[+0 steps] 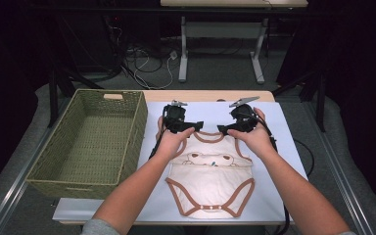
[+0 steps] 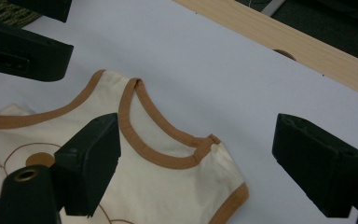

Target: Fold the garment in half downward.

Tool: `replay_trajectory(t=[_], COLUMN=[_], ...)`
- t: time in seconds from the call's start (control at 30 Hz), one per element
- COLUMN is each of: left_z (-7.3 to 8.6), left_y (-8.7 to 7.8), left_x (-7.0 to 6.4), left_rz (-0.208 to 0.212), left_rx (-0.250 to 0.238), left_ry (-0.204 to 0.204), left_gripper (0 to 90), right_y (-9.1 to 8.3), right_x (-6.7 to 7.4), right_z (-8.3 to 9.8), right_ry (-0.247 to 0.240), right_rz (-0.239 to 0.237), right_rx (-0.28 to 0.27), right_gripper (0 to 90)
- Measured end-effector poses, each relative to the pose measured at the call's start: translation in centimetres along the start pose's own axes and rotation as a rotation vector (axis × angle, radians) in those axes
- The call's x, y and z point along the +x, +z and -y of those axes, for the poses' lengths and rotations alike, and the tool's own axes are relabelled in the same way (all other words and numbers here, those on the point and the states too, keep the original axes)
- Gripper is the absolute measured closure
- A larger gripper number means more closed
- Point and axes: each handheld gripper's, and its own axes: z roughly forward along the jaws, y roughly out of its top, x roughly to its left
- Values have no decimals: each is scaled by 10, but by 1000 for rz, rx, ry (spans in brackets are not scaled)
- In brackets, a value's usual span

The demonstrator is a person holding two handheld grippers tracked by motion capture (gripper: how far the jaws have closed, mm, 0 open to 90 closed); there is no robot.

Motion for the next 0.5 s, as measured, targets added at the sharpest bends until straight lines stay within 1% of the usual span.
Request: replay_trajectory(t=[0.1,0.17,0.3,0.37,0.43,0.47,0.5], left_z=[1,1,2,3,4,4,4], left_y=[6,10,17,21,24,26,27], left_x=[3,7,15,17,18,20,20], left_rz=[-3,-9,-8,-13,-14,-16,-17], left_rx=[15,23,21,25,35,36,33], left_ry=[-5,0,-32,-29,-22,-9,-14], left_gripper=[173,182,233,252,261,269,282], right_y=[6,10,19,24,28,29,31], right_x=[-2,-3,-7,-10,-11,-12,-12], right_z=[0,0,2,3,4,4,5], right_ry=[9,14,25,31,39,39,50], right_rz=[-2,6,7,4,2,-2,-6], right_rx=[6,15,19,22,27,26,28], right_gripper=[186,203,234,249,297,319,338])
